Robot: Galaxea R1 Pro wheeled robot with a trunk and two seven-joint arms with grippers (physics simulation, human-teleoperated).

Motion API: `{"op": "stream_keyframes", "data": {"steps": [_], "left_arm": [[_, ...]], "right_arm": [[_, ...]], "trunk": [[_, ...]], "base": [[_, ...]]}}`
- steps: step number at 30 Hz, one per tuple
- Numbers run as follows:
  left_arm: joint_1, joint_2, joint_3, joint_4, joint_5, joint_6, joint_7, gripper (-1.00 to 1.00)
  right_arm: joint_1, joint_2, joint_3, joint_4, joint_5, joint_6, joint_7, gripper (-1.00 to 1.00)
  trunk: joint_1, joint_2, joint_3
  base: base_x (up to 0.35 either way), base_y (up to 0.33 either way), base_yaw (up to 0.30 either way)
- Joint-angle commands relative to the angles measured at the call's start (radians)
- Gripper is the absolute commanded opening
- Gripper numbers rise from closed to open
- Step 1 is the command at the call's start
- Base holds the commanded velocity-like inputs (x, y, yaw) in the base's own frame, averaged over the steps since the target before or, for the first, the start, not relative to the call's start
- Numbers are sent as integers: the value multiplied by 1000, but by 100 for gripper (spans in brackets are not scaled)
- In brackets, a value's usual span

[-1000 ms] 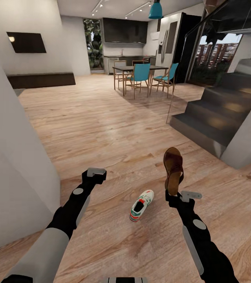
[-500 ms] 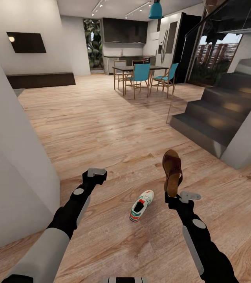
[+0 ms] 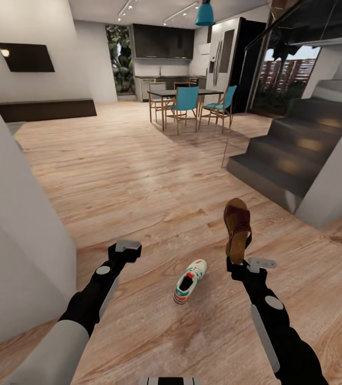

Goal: Pick up the two gym shoes and the two sandals from the corridor floor and place them onto the hallstand (shoe rack) in the corridor, making sure they are on the rack and not on the floor. Arrange them so the two gym shoes are next to each other and the two sandals are next to each other.

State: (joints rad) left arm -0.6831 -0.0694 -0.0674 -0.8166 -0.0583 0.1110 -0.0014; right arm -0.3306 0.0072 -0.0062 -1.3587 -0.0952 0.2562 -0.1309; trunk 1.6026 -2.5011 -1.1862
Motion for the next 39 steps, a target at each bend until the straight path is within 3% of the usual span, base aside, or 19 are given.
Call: {"op": "stream_keyframes", "data": {"steps": [1, 17, 39], "left_arm": [[0, 0, 0, -2, -6, 6, 0, 100], [0, 0, -2, -1, -7, 4, 0, 100], [0, 2, -2, -1, -8, 4, 0, 100]], "right_arm": [[-1, 0, 0, -7, -13, 5, -6, -100], [0, 0, 0, -16, -12, 5, -6, -100], [0, 0, 0, -16, -12, 5, -6, -100]], "trunk": [[0, 0, -1], [0, 0, -1], [0, 0, -1]], "base": [[158, 118, -273], [130, 188, -296], [1, -74, -300]]}}
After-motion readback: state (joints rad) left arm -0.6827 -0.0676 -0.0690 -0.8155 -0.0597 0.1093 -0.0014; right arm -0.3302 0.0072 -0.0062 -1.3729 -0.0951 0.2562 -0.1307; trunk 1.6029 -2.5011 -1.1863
